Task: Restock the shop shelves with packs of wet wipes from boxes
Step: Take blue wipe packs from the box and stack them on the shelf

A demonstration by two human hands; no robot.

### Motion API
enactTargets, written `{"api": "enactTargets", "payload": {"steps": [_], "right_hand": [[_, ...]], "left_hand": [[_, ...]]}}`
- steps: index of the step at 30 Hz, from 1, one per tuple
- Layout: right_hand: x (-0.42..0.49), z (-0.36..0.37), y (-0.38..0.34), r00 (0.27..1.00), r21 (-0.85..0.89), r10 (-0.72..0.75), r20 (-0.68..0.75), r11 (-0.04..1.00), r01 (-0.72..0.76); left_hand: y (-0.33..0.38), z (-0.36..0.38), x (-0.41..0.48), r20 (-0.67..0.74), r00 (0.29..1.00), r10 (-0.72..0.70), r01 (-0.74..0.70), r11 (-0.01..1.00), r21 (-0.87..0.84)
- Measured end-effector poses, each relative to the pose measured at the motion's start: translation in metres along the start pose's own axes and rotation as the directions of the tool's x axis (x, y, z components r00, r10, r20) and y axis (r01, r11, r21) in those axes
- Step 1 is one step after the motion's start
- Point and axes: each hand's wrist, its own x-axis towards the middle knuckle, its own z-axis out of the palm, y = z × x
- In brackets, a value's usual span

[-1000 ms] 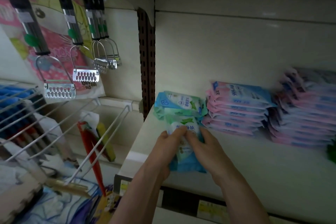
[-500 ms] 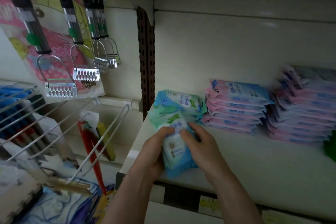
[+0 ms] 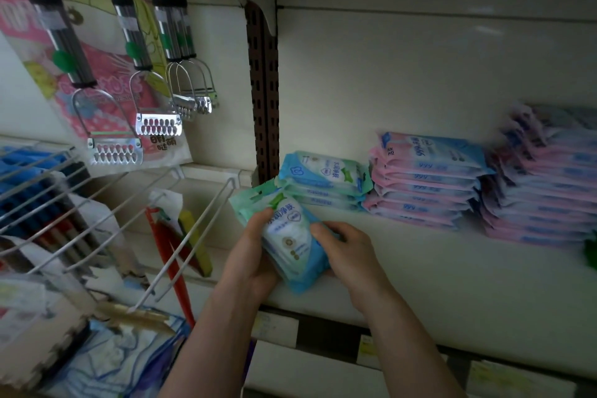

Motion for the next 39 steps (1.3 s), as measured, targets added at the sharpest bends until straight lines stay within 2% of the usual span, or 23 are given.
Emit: {"api": "enactTargets", "payload": {"steps": [2, 3, 6, 8, 13, 15, 17, 19, 22, 26, 31, 39], "right_hand": [[0.002, -0.004, -0.005, 0.99, -0.267, -0.143, 0.005, 0.954, 0.139], [0.002, -0.006, -0.009, 0.982, -0.328, -0.175, 0.073, 0.926, 0.189], [-0.004, -0.009, -0.023, 0.932, -0.427, -0.104, 0.346, 0.867, 0.255], [-0.005, -0.008, -0.027, 0.916, -0.506, -0.081, 0.392, 0.813, 0.289], [0.011, -0.017, -0.057, 0.888, -0.555, -0.085, 0.452, 0.753, 0.355], [0.033, -0.017, -0.071, 0.907, -0.661, -0.226, 0.356, 0.625, 0.415], [0.06, -0.01, -0.08, 0.891, -0.796, -0.298, 0.343, 0.41, 0.444], [0.085, -0.002, -0.083, 0.885, -0.869, -0.249, 0.394, 0.212, 0.447], [0.117, 0.005, -0.084, 0.914, -0.918, -0.154, 0.376, 0.072, 0.39], [0.137, 0.013, -0.085, 0.932, -0.932, -0.048, 0.359, 0.026, 0.361], [0.142, 0.013, -0.082, 0.937, -0.94, -0.083, 0.34, -0.002, 0.341], [0.141, 0.005, -0.09, 0.937, -0.927, -0.038, 0.349, 0.136, 0.35]], "left_hand": [[0.0, -0.001, 0.0, -0.001, 1.0, -0.008, 0.008, 1.0, -0.014], [-0.001, -0.001, 0.0, 0.005, 1.0, -0.009, 0.009, 1.0, -0.018], [-0.004, -0.002, 0.001, 0.026, 1.0, -0.006, 0.008, 0.997, -0.075], [-0.006, -0.003, 0.002, 0.036, 0.999, 0.003, 0.0, 0.995, -0.098], [-0.008, -0.006, 0.002, 0.047, 0.999, 0.006, -0.001, 0.995, -0.104], [-0.008, -0.006, 0.003, 0.037, 0.999, -0.009, 0.014, 0.99, -0.138], [-0.009, -0.007, 0.004, 0.026, 0.999, -0.023, 0.027, 0.987, -0.16], [-0.009, -0.008, 0.005, 0.023, 0.999, -0.035, 0.039, 0.986, -0.161], [-0.008, -0.008, 0.005, 0.048, 0.998, -0.037, 0.045, 0.984, -0.172], [-0.008, -0.01, 0.007, 0.064, 0.997, -0.042, 0.051, 0.986, -0.156], [-0.007, -0.01, 0.008, 0.054, 0.997, -0.046, 0.054, 0.985, -0.164], [-0.008, -0.011, 0.01, 0.041, 0.998, -0.047, 0.052, 0.99, -0.133]]}}
